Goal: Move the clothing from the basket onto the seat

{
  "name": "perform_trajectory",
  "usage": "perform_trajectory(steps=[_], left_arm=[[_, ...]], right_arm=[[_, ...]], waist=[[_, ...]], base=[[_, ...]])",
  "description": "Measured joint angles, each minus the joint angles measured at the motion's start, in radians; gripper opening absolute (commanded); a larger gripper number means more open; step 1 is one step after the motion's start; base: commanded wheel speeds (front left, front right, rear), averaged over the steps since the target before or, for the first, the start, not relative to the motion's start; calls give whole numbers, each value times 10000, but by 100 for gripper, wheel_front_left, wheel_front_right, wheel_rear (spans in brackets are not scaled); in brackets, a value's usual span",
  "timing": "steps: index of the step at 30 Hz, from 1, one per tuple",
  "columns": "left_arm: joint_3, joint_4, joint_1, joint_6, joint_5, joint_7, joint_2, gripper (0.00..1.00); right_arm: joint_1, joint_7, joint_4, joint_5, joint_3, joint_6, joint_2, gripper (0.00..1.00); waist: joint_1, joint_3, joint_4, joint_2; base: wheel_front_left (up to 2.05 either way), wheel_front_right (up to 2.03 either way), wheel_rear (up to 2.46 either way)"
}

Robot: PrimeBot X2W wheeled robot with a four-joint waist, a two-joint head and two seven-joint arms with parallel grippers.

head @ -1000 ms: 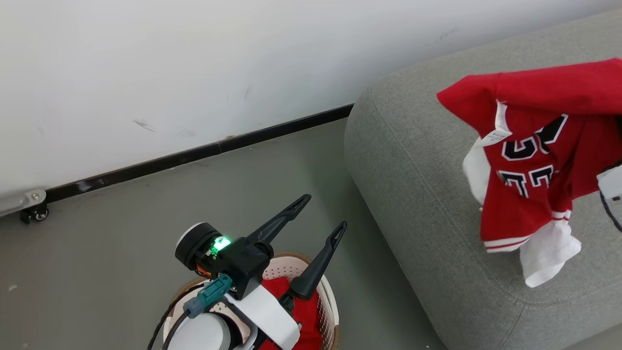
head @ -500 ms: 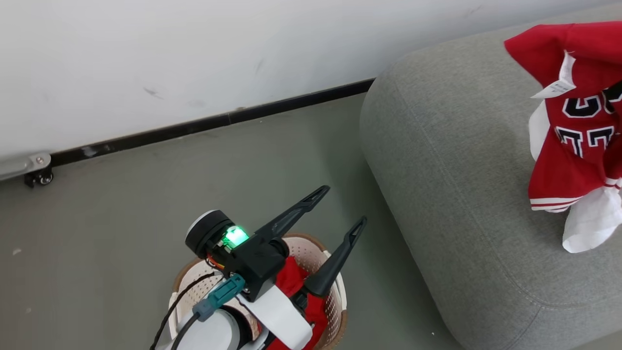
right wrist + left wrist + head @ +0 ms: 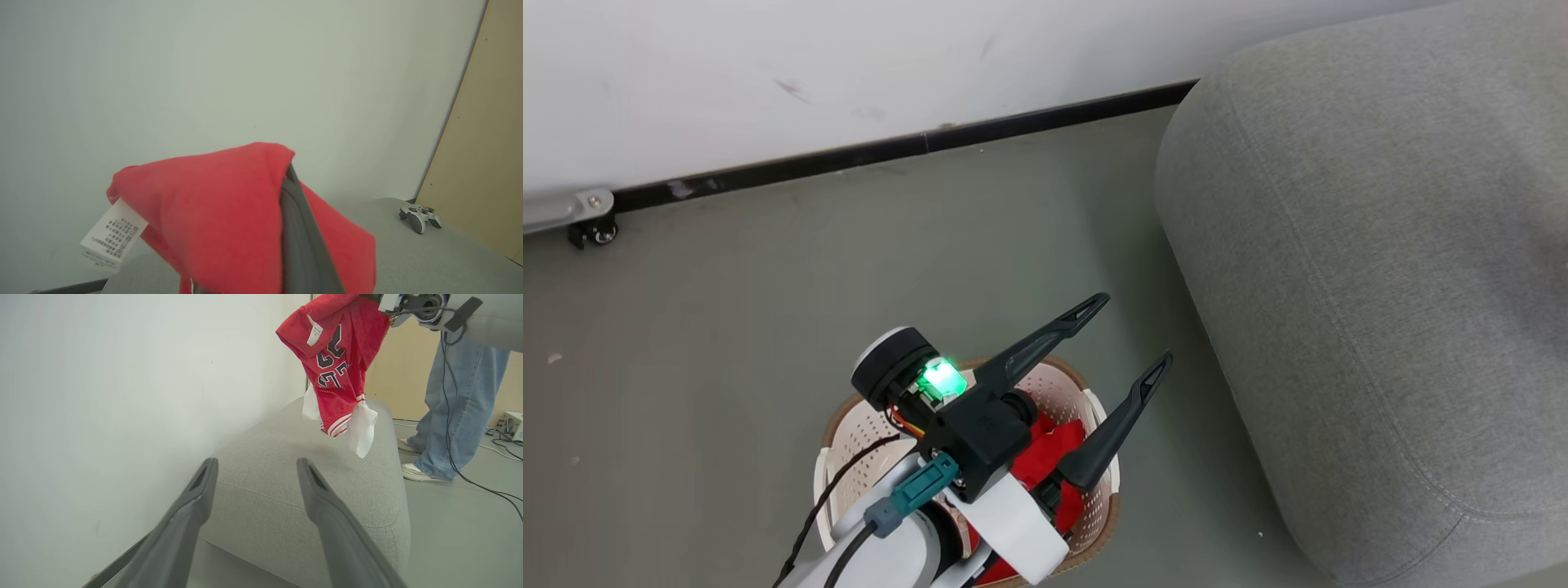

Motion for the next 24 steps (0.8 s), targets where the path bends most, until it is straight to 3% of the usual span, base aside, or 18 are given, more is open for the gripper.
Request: perform_trajectory(steps=[13, 24], left_arm=[[-102, -270, -484, -58, 174, 178, -10, 100], [-148, -309, -676, -128, 249, 267, 59, 100]], right_arm=[[14, -449, 1200, 6, 376, 0, 813, 0], [584, -1014, 2752, -15, -326, 0, 1570, 0]], waist=[[0, 674, 196, 0], [0, 1140, 287, 0]], base=[[0, 0, 0], [0, 0, 0]])
